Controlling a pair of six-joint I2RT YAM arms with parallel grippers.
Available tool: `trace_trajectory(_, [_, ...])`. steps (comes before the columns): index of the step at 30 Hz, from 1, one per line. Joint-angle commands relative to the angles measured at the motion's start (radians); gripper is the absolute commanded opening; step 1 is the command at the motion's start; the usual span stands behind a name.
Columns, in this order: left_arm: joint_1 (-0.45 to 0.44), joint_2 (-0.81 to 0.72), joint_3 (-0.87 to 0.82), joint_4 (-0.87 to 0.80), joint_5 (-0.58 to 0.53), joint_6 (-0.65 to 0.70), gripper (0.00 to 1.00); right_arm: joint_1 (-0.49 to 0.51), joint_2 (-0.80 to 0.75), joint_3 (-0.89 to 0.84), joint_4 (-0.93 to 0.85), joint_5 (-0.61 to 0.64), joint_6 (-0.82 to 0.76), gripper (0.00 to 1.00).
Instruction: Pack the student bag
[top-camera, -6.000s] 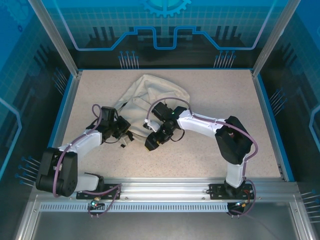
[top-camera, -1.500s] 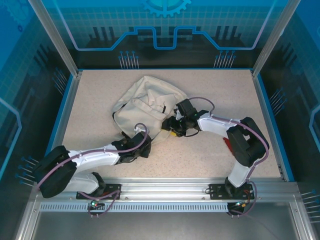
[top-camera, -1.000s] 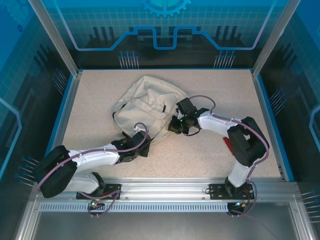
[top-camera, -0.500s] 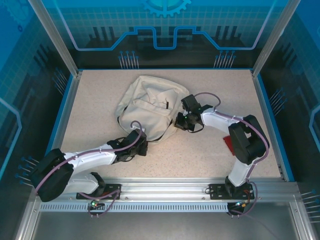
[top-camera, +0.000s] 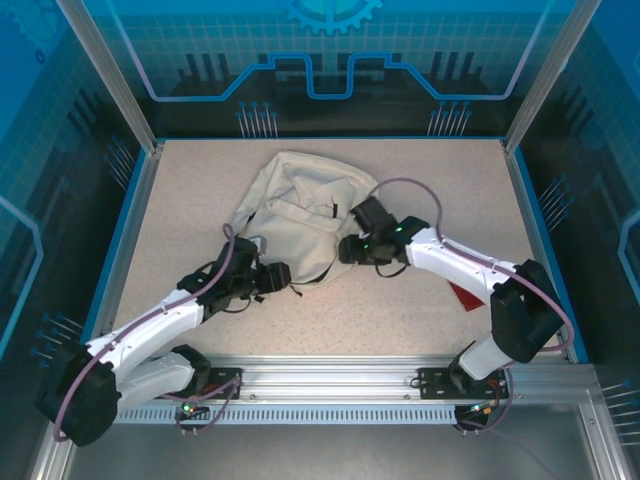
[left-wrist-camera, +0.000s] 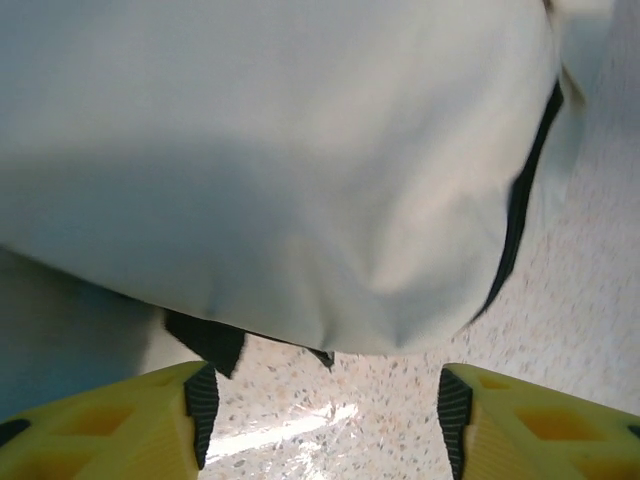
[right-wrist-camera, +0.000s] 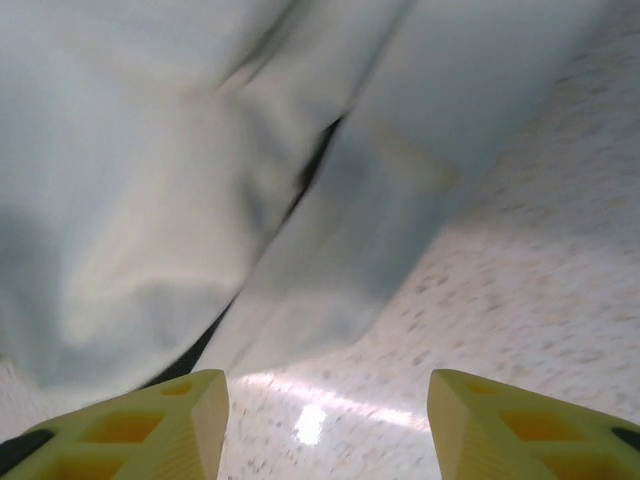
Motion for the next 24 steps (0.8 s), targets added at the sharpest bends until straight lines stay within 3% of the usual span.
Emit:
trace_trajectory(1, [0.076,-0.024,0.039,-0.093,0.05,-0.092,0.66,0.165,0.029,0.039,-0.05,0.136,-0.047,0.52])
trace_trajectory(5, [0.173,-0.006,0.063,-0.127,0.084,-0.124,0.67,0.335,0.13,0.104,-0.002,0.176,-0.089,0.48])
trace_trajectory(8, [0.231,-0.003,0.08,-0.133,0.086,-0.137,0.68,0.41,0.232,0.167,0.015,0.181,-0.089,0.45])
trace_trajectory(16, [0.335,-0.018,0.12,-0.149,0.11,-0.148,0.72,0.451,0.42,0.288,0.017,0.21,0.012,0.35])
trace_trajectory(24, [0.364,-0.017,0.119,-0.146,0.131,-0.134,0.76,0.441,0.492,0.359,-0.049,0.355,0.046,0.43])
